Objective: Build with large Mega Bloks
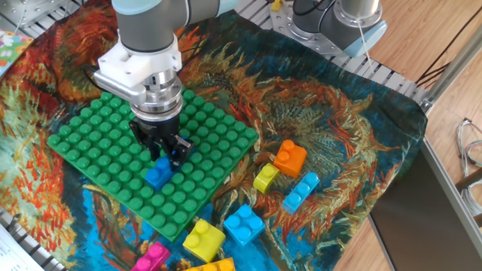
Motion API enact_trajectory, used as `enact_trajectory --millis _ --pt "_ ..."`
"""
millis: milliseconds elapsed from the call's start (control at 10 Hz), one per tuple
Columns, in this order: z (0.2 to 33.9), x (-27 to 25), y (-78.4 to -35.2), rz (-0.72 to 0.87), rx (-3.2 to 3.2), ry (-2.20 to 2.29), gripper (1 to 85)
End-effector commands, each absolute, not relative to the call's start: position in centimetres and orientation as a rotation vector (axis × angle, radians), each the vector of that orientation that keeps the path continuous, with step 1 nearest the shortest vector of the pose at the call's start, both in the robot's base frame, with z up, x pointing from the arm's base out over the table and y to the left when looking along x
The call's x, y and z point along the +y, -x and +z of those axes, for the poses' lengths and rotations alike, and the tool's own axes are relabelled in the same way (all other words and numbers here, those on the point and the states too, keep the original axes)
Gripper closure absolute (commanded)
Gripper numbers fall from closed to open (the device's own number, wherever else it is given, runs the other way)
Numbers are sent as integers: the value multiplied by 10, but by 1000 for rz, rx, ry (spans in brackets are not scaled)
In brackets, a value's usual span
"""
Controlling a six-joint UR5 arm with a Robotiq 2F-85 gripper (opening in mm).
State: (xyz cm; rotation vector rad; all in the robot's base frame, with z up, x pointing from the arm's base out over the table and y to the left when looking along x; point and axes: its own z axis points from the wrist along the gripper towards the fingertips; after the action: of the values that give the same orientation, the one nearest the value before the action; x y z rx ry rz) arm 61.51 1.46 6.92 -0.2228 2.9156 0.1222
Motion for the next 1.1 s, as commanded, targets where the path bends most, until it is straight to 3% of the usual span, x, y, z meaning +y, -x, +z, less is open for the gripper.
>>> enact_trajectory --millis 0,100,200,400,1000 --pt "78 18 -617 151 2900 261 353" --pt "84 14 -617 135 2905 232 420" --pt "91 9 -613 104 2928 198 603" --pt "96 3 -609 68 2951 157 843" --pt "84 7 -611 108 2939 143 843"
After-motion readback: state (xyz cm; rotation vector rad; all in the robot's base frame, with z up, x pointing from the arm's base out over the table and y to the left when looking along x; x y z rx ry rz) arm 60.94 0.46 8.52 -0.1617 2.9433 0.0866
